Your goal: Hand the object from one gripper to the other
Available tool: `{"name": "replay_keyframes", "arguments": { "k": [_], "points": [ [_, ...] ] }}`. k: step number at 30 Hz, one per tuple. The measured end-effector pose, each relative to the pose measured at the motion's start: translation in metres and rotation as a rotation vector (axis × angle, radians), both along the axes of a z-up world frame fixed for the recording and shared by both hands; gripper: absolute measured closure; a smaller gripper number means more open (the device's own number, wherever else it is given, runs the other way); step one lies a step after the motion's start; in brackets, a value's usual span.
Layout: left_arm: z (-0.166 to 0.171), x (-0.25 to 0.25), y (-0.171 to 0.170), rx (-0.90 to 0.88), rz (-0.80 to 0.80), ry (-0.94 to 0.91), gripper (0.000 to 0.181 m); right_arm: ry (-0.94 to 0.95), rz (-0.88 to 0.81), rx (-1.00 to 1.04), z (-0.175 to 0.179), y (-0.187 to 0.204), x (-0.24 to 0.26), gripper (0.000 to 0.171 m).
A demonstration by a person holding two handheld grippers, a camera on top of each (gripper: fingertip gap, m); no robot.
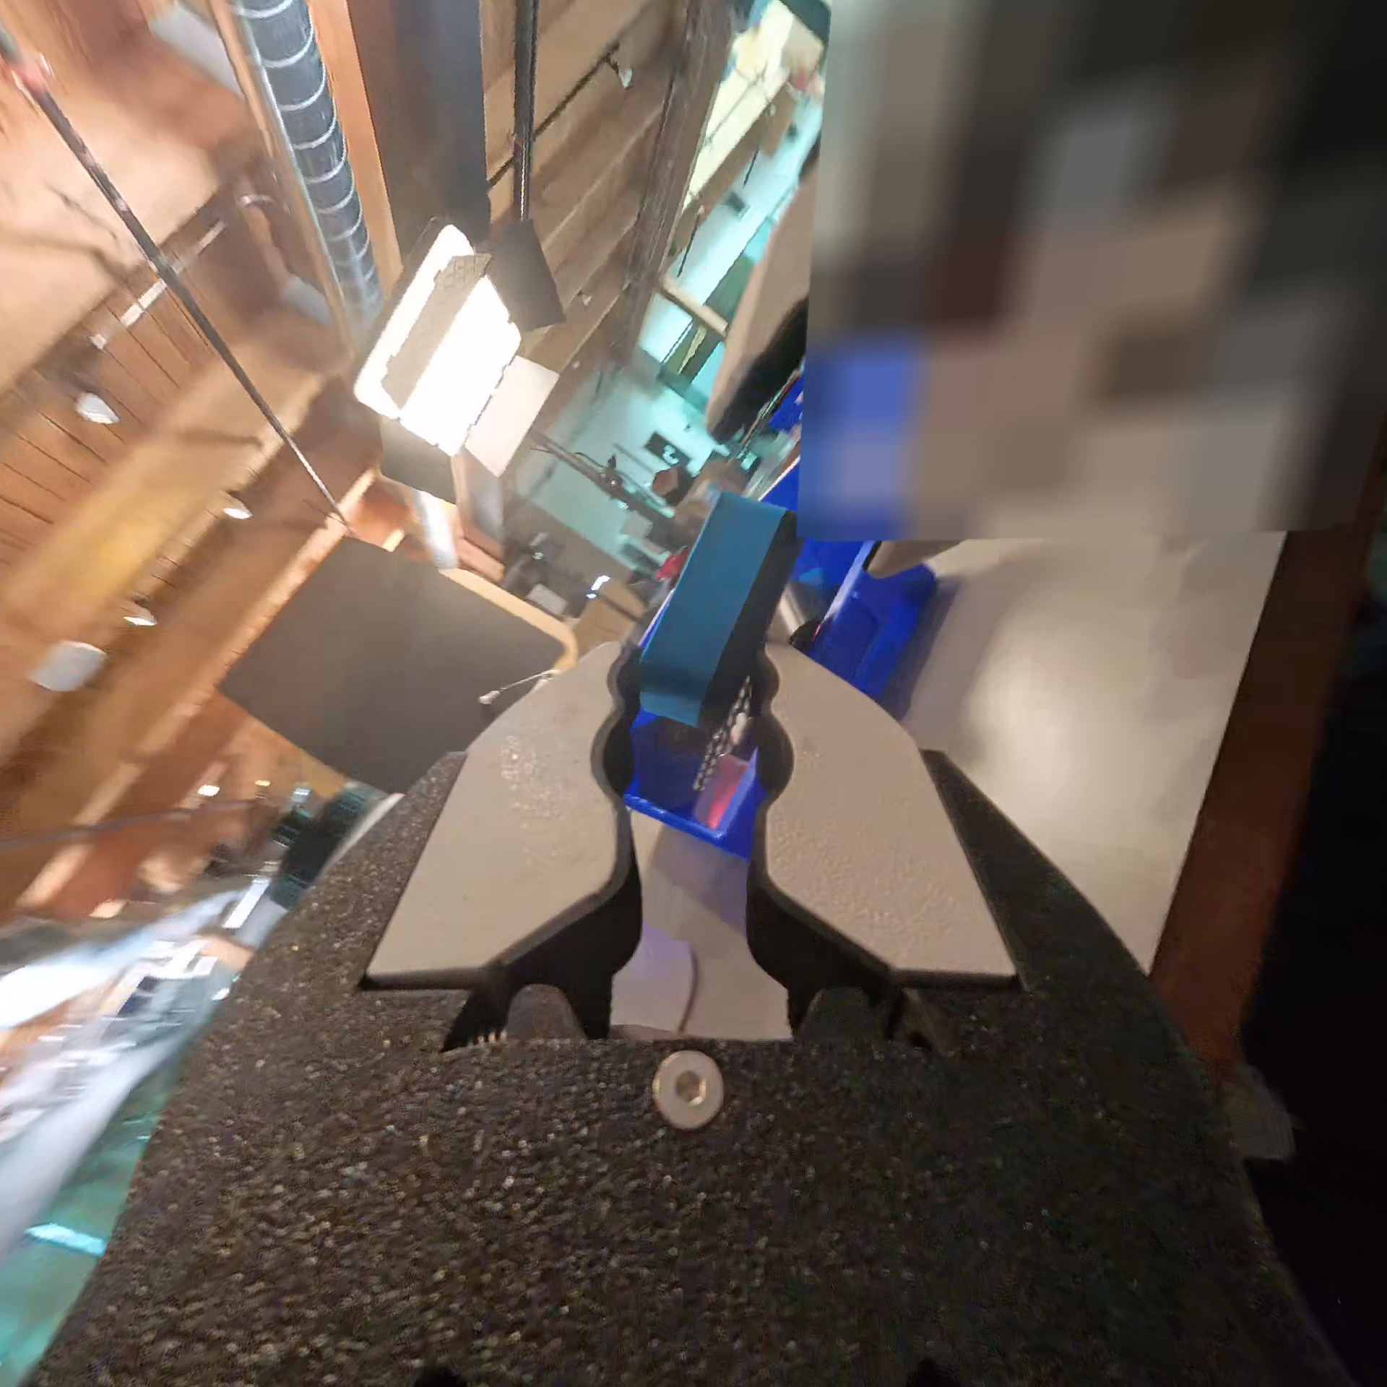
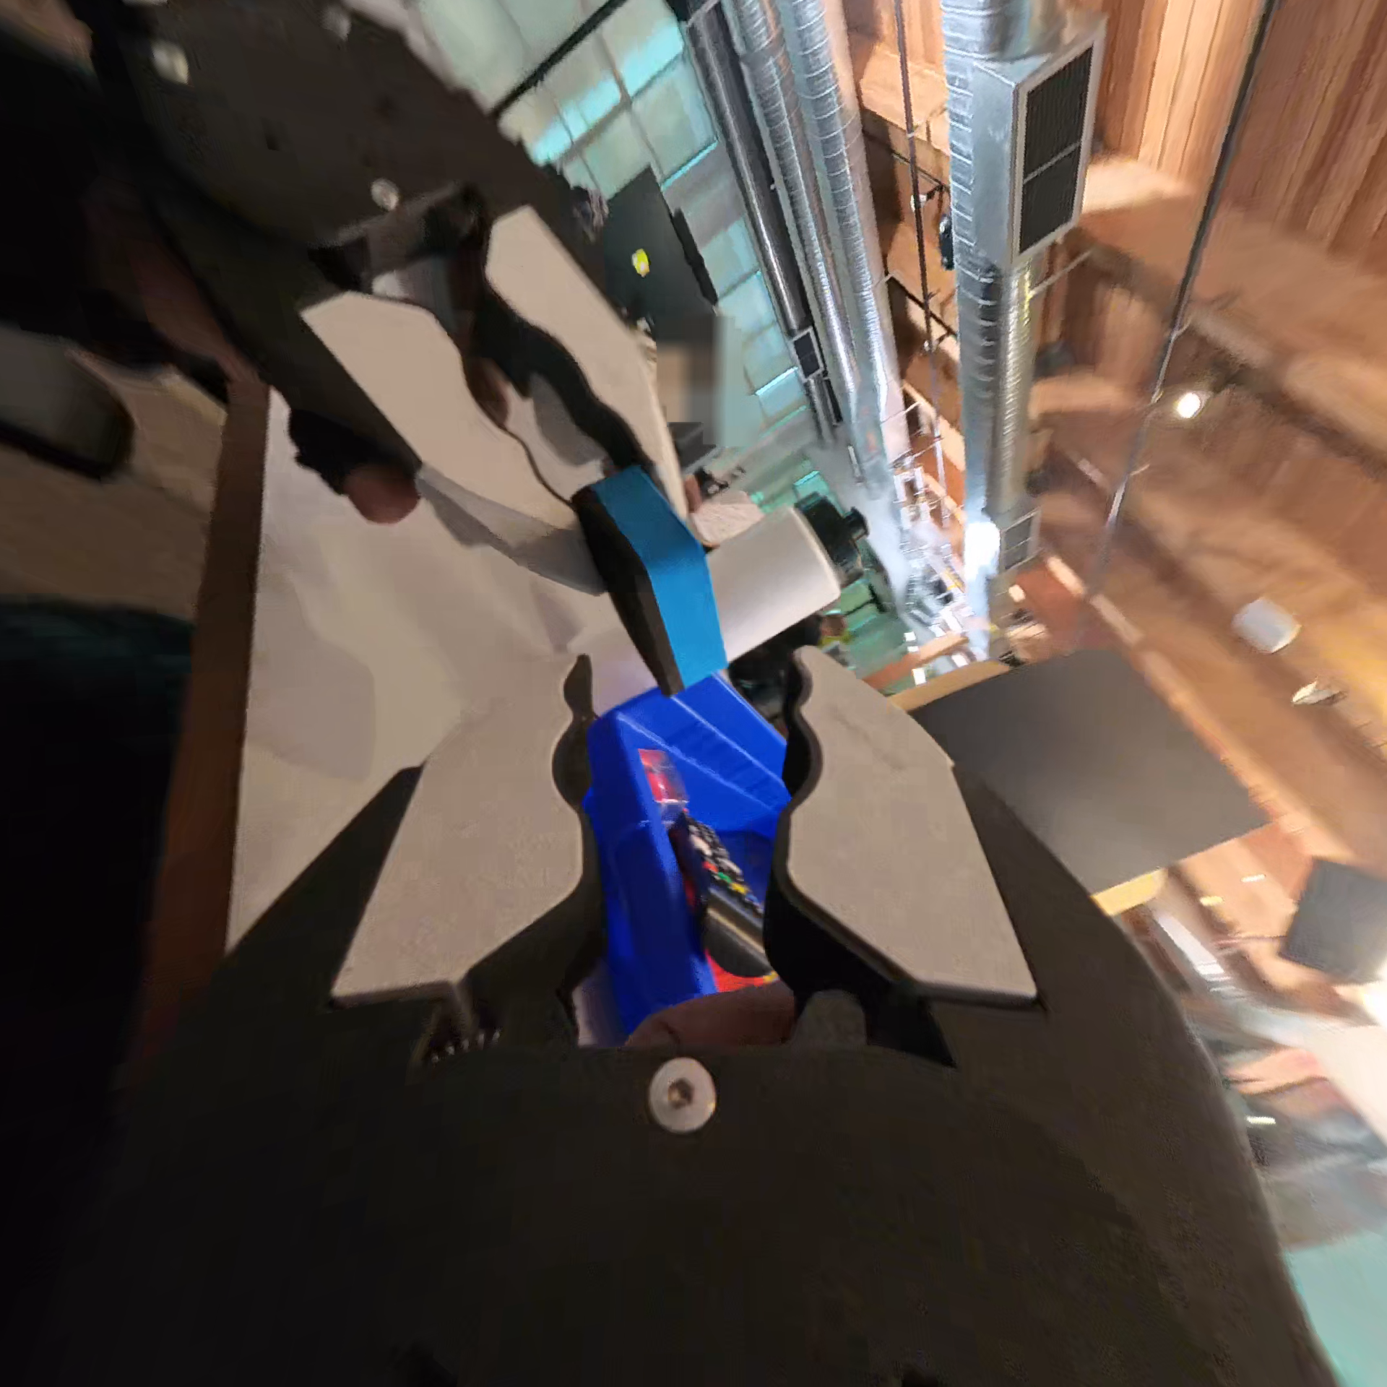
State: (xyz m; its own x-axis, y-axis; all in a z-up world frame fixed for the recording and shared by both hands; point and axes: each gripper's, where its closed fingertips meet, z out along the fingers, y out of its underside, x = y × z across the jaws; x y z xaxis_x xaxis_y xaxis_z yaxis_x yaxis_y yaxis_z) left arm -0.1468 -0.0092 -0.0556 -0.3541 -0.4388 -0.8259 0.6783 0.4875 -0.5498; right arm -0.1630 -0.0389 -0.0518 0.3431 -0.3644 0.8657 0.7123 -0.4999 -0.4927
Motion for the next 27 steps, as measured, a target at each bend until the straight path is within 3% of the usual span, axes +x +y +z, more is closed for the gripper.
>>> {"name": "replay_keyframes", "arguments": {
  "k": [4,7,10,15,20,23,27],
  "points": [
    [-0.01,-0.006,-0.011,0.097,0.012,-0.085,0.153,-0.139,-0.08,-0.143,-0.015,0.011,0.002,0.121],
    [-0.015,-0.007,-0.013,0.135,0.008,-0.106,0.152,-0.202,-0.119,-0.17,-0.018,0.011,0.005,0.145],
    [-0.021,-0.006,-0.013,0.107,-0.04,0.004,0.147,-0.286,-0.147,-0.213,-0.021,0.01,0.009,0.148],
    [-0.023,-0.014,-0.011,-0.126,-0.299,0.641,0.123,-0.668,-0.319,-0.326,-0.018,0.0,0.022,0.148],
    [-0.01,-0.004,0.001,-0.536,-0.519,1.33,0.121,-0.843,-0.325,-0.314,-0.019,0.005,0.015,0.147],
    [-0.017,-0.003,-0.003,-0.618,-0.592,1.556,0.12,-0.872,-0.302,-0.261,-0.011,0.009,0.004,0.148],
    [-0.017,-0.015,-0.015,-0.651,-0.695,1.703,0.127,-0.88,-0.277,-0.267,-0.015,0.016,0.0,0.147]
  ]
}}
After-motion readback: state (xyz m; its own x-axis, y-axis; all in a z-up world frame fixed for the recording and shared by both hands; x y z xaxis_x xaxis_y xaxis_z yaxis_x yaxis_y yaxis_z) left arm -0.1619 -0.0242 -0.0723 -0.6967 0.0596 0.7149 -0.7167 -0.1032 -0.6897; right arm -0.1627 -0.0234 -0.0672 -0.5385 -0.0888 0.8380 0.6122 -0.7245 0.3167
